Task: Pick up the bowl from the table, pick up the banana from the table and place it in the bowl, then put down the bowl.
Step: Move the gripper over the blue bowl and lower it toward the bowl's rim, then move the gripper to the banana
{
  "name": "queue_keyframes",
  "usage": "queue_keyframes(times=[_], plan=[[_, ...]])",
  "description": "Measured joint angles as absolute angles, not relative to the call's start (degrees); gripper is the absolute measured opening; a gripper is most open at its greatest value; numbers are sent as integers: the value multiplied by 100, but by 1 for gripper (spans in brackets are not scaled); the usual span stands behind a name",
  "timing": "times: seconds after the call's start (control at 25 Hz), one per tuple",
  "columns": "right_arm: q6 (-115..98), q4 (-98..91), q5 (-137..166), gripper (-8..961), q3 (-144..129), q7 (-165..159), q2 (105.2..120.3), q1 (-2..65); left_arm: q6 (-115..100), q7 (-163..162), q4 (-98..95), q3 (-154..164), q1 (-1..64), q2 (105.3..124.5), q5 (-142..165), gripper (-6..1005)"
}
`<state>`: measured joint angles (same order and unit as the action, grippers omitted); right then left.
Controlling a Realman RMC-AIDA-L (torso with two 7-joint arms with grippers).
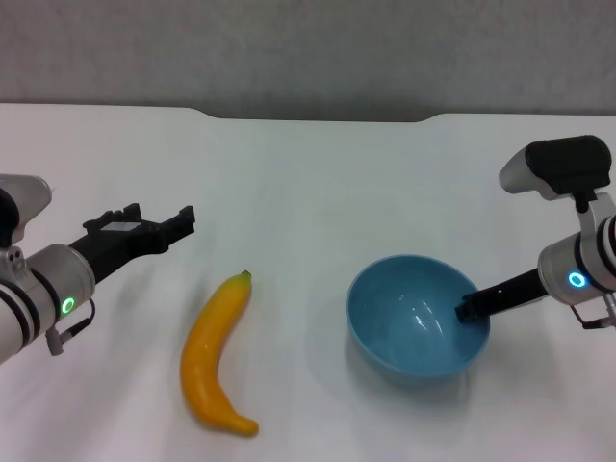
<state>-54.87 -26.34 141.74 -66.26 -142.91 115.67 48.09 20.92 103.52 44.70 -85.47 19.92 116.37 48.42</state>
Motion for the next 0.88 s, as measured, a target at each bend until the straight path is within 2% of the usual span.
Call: queue_keyframes(times=[0.24, 0.48, 0.68, 0.88], plan=[[-5346, -2631, 14010, 119, -6881, -14291, 11566, 4798, 2092, 10353, 4379, -8552, 2013, 11637, 4842, 883], [-5310, -2675, 13953, 32, -6901, -14289, 11571, 4770, 2092, 10344, 4342, -8552, 2013, 11637, 4844, 883], [-5151, -2809, 13771, 28, -6912, -14175, 11576, 4608, 2092, 10234, 4371, -8498, 2005, 11623, 4879, 883], [-5126, -3626, 12929, 27, -7239, -13901, 11572, 4014, 2100, 10228, 4469, -8496, 1955, 11623, 4887, 882]])
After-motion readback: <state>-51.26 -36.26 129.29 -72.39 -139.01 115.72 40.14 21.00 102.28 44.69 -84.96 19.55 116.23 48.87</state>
